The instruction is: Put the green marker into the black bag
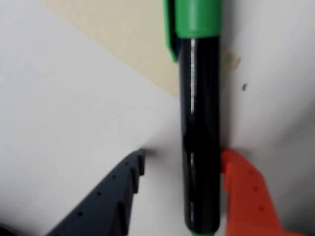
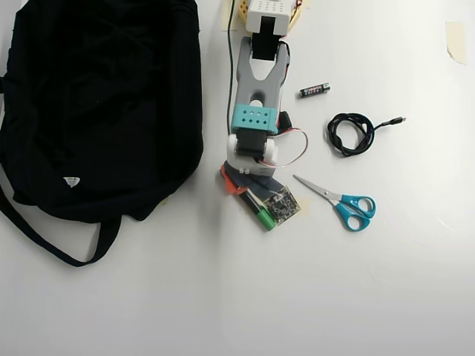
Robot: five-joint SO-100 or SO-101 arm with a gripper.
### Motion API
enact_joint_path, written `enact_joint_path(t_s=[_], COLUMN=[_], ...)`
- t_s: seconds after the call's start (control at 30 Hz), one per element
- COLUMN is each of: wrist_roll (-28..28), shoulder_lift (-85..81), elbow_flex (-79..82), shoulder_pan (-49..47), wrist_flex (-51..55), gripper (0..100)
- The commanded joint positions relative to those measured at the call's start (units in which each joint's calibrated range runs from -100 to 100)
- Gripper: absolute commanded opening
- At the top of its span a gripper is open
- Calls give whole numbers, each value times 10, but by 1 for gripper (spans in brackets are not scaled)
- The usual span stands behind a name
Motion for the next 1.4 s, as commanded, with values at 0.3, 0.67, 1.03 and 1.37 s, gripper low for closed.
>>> enact_joint_path(t_s=[0.3, 0.67, 1.03, 1.37], wrist_roll=[2, 2, 5, 5], shoulder_lift=[-9, -13, -14, -15], elbow_flex=[-17, -17, -17, -17], shoulder_pan=[6, 9, 13, 13], wrist_flex=[4, 4, 4, 4], gripper=[15, 10, 6, 6])
